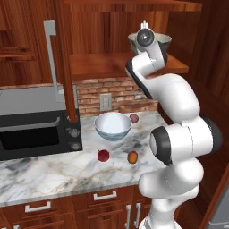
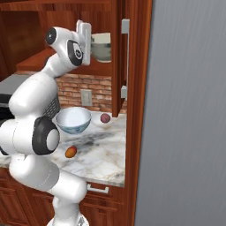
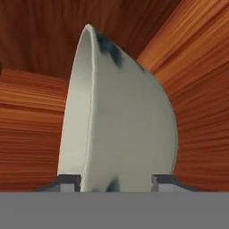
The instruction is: Pick both bowls and place them on the counter. Then place the mango in one bowl and place the pear in the other bowl.
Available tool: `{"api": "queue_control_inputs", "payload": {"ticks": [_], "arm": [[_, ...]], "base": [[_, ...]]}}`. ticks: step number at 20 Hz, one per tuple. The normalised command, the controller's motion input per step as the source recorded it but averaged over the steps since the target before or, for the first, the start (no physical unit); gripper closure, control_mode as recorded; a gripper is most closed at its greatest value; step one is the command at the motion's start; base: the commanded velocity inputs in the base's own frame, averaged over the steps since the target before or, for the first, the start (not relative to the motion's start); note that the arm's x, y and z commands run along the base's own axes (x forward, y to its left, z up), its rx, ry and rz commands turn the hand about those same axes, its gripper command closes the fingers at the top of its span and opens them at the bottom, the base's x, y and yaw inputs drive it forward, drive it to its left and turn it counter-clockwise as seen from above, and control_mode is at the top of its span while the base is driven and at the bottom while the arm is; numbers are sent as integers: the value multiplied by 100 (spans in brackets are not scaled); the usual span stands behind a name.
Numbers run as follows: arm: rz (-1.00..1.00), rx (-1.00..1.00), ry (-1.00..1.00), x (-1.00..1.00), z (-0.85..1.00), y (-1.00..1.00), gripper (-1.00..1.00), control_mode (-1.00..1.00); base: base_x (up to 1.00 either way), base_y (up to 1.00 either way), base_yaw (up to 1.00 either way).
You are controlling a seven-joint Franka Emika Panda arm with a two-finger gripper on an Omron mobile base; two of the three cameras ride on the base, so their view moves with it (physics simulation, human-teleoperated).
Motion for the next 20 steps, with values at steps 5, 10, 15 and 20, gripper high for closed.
{"api": "queue_control_inputs", "payload": {"ticks": [5,10,15,20], "arm": [[0,0,-3,-38,-17,1,100,-100],[0,0,-7,-56,-3,26,100,-100],[0,0,0,-59,2,31,100,-100],[-6,4,0,-69,7,18,100,-100]], "base": [[0,0,0],[0,0,0],[0,0,0],[0,0,0]]}}
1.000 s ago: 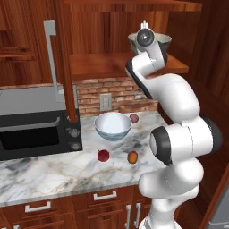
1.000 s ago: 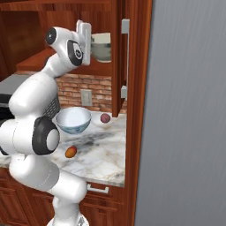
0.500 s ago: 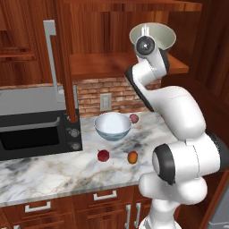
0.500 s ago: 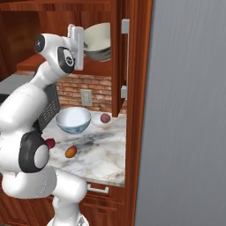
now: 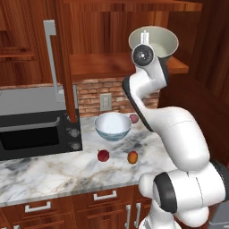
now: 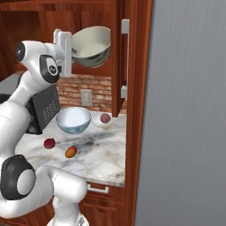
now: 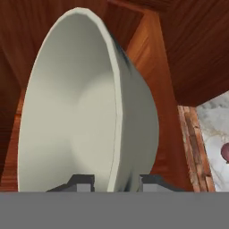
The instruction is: Pick both bowls and place them on the counter. Then place the mango in one bowl and place the pear in the other bowl.
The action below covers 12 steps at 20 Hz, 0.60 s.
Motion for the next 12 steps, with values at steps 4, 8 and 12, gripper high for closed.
{"api": "queue_control_inputs", "payload": {"ticks": [4,8,12], "arm": [[-6,8,0,-81,8,11,100,-100],[-5,9,0,-85,1,11,100,-100],[-5,11,0,-85,0,12,100,-100]], "base": [[0,0,0],[0,0,0],[0,0,0]]}}
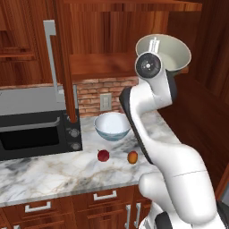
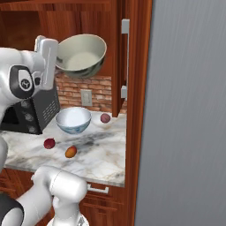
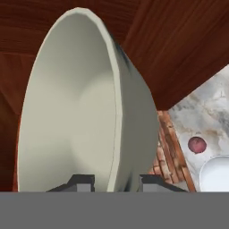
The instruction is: Pick both bowls and place them on the counter. Then place the mango in one bowl and place the pear in the other bowl.
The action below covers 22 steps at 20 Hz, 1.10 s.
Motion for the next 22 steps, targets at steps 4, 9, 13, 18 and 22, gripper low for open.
{"api": "queue_control_inputs", "payload": {"ticks": [4,9,13,18,22], "arm": [[-5,13,0,-87,0,10,100,-100],[-9,9,5,-84,-10,15,100,-100],[-9,6,12,-54,-32,9,100,-100],[-1,3,5,-24,-52,4,100,-100],[0,0,11,6,-61,-2,100,-100]], "base": [[0,0,0],[0,0,0],[0,0,0],[0,0,0],[0,0,0]]}}
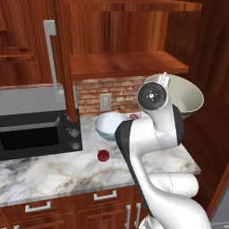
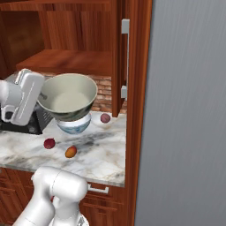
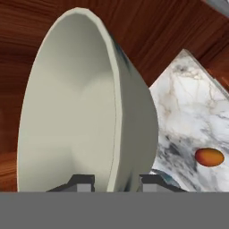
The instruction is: Pick both bowls and place them on the counter. Then place the mango in one bowl and place the pear in the other bowl.
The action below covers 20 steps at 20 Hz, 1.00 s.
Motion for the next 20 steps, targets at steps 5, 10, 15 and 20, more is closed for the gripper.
{"api": "queue_control_inputs", "payload": {"ticks": [5,10,15,20], "arm": [[0,4,28,35,-56,-1,100,-100],[0,0,27,29,-60,-6,100,-100],[0,-1,13,25,-51,-20,100,-100],[1,0,0,24,-49,-13,100,-100]], "base": [[0,0,0],[0,0,0],[0,0,0],[0,0,0]]}}
